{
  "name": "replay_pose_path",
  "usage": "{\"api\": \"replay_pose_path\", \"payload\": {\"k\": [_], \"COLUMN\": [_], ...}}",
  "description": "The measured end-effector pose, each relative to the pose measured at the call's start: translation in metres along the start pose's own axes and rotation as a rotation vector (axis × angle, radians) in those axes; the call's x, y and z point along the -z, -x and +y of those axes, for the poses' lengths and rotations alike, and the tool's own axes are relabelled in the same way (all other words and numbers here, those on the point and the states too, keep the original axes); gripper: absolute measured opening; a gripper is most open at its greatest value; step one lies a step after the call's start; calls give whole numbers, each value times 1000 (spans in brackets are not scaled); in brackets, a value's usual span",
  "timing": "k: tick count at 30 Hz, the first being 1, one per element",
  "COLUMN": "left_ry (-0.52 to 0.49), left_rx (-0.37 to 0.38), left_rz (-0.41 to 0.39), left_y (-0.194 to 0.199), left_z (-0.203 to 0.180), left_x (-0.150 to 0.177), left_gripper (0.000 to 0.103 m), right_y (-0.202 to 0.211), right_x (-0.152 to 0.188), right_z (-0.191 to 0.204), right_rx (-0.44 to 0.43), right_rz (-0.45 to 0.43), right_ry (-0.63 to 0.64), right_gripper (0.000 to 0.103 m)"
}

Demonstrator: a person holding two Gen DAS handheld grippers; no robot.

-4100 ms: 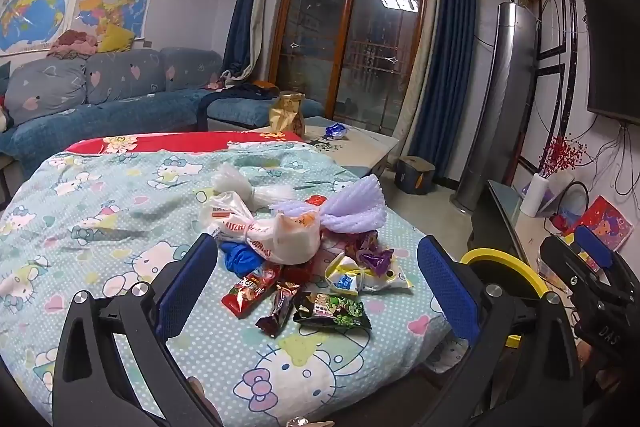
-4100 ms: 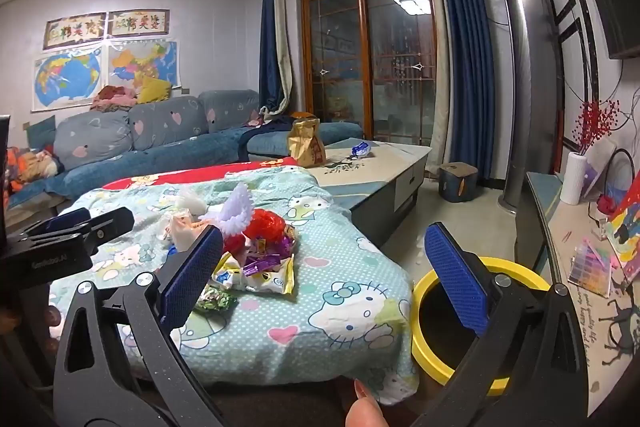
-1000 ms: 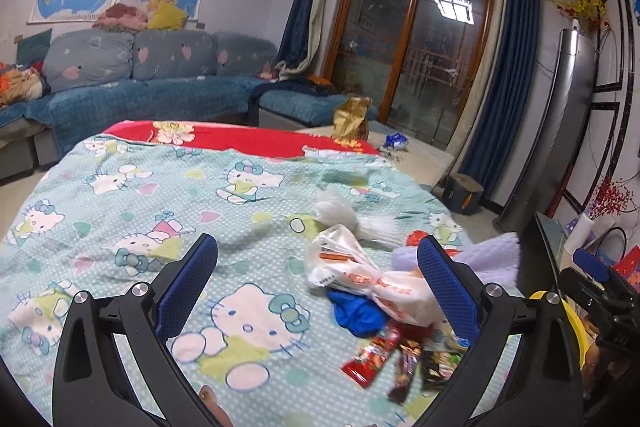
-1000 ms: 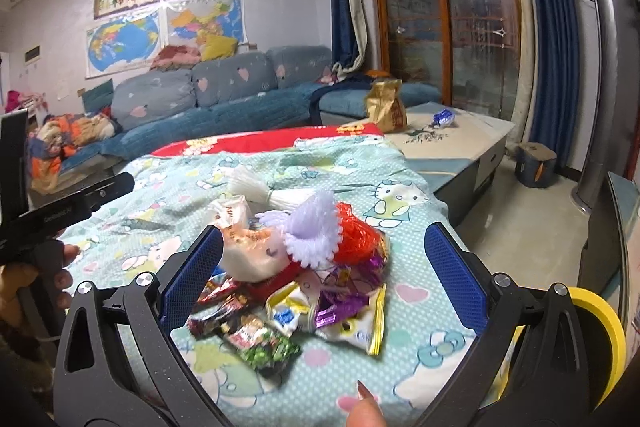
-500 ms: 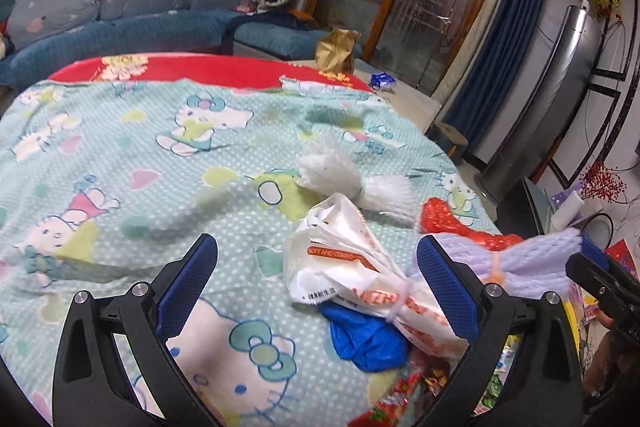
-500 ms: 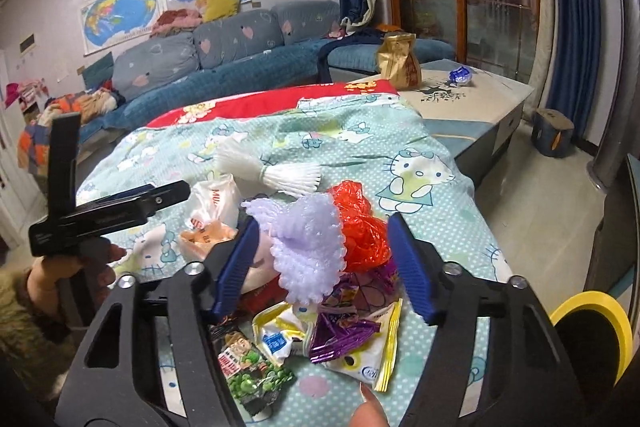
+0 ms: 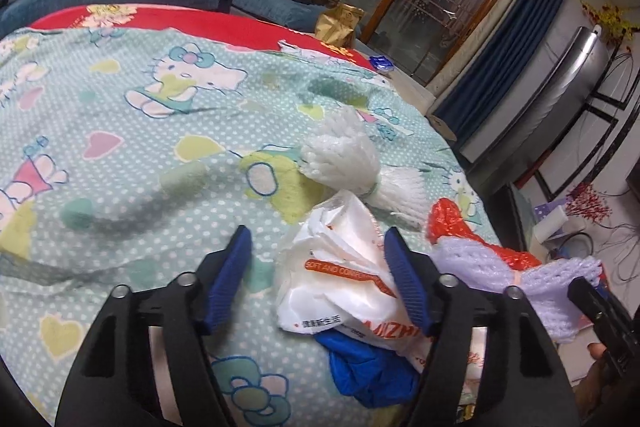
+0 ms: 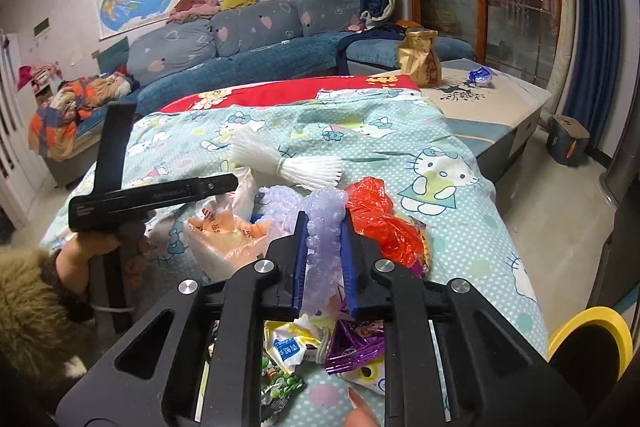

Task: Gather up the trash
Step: 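Grasp the lavender mesh bow with the right tool while the left tool grasps the white plastic bag, then carry the lavender bow and white bag in both tools over the yellow bin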

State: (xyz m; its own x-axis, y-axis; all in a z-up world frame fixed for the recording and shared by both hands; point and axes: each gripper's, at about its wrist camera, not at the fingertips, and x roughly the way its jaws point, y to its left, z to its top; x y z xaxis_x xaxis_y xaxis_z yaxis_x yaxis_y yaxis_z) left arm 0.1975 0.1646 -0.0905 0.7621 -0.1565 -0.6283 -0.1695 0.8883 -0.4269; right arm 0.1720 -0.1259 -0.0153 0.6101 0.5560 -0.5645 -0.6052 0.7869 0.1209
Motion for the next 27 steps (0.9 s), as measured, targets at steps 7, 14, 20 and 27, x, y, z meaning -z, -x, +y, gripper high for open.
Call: {"api": "replay_pose_path", "payload": {"k": [7,14,20,27], "left_ry": [-51,-112,-147,-191], "left_rx": [-14,-12,-5,-10], "left_rz": [20,-67,-163,-223], "left_y": [6,44,89,121], "left_z": [-14,-30,-49,-75], "left_x": [1,0,-4,-6], "left_gripper": [22,17,16,15], "right_y": [5,22,46,73], "right_x": [0,-2,-7,-11], "right_z": [3,7,8,0], "right_rx": [1,-13,-25,9], "right_rz": [-26,-87,-154,-216], "right_ry": [11,2,-13,-31], "right_gripper": [10,10,10,10]}}
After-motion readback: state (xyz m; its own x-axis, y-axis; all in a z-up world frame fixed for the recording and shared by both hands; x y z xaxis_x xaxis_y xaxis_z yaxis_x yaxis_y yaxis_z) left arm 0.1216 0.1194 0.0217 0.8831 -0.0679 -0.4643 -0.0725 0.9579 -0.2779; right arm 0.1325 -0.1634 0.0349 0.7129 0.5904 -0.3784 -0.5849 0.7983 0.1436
